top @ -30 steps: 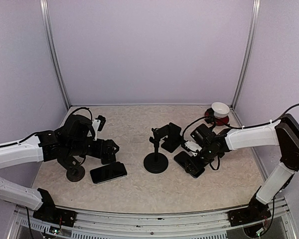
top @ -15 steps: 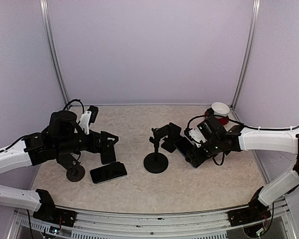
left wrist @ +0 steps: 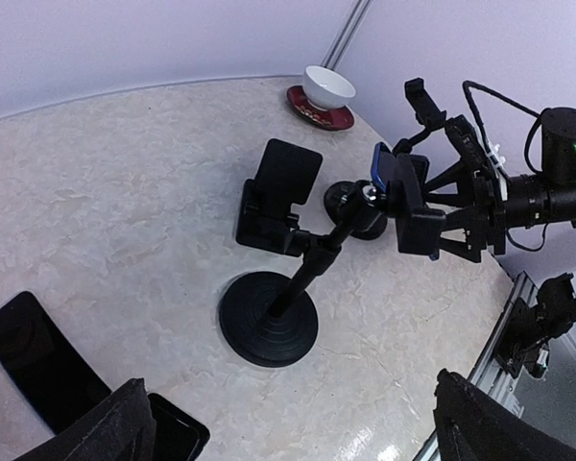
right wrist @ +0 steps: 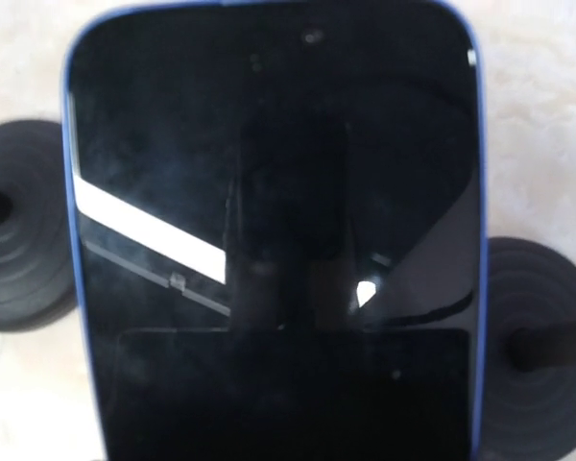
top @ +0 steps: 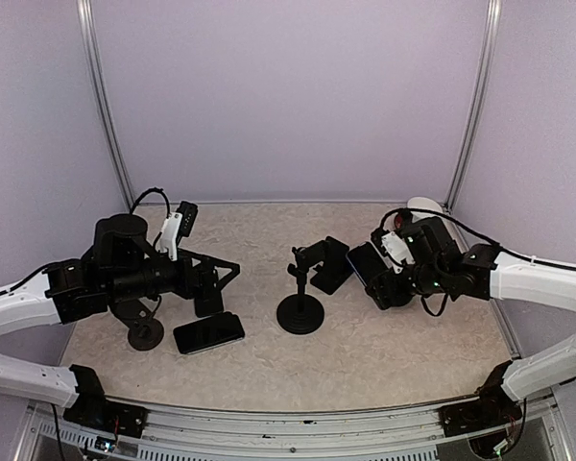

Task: Place the phone on the phone stand
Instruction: Pick up the phone at the corner of the board, then pass from the right arm to the left

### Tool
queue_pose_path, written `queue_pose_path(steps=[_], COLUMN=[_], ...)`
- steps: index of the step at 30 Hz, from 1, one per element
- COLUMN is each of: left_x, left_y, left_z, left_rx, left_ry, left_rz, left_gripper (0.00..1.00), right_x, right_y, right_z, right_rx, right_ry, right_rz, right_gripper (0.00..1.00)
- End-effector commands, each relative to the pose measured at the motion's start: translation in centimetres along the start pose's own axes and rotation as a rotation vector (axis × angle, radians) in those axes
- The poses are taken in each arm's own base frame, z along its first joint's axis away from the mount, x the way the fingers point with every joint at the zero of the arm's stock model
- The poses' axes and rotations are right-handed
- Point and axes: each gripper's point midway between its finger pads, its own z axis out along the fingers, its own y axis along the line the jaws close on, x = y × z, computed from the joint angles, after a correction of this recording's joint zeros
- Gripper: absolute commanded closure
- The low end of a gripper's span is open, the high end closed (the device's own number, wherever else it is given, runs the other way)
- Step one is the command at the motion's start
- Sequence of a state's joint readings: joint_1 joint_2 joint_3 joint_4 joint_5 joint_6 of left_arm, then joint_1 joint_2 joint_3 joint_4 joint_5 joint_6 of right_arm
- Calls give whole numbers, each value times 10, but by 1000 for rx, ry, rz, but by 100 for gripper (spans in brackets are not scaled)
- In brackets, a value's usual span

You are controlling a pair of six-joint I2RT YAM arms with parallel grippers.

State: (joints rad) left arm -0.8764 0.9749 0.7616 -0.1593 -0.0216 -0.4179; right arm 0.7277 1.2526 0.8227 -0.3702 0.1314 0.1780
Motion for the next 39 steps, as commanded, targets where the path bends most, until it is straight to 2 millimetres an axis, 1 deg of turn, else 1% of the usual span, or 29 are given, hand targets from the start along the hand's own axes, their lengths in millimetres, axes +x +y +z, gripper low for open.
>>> queue_pose_path(steps=[1,7,18,23,28,32,39], left_x=[-13,-16,-22,-29,-37,-40,-38], left_y=[-22,-35,-60,-75,-92,-103,-108], left_z=[2,7,16,22,26,30,38], left_rx=[56,76,106,137,171,197,210], left_ry=[-38,-37,-47,-66,-86,-92,-85], left_rz=[28,46,44,17,18,23,13], left_gripper=[1,1,1,1,1,1,1], right_x=[-37,-55,-73,-80,-83,-85,-93], right_y=[5,21,34,44,65,82,109], right_z=[-28,-51,-89,-100,-103,-105,-122], right_rx=[-23,-87,-138,-113,-91,-59,-71], right_ry=[-188,-294,-449,-494,-509,-523,-608], right_rz=[24,-5,-29,-66,-131,-184,-245], right_gripper=[41,42,42,43,43,43,42])
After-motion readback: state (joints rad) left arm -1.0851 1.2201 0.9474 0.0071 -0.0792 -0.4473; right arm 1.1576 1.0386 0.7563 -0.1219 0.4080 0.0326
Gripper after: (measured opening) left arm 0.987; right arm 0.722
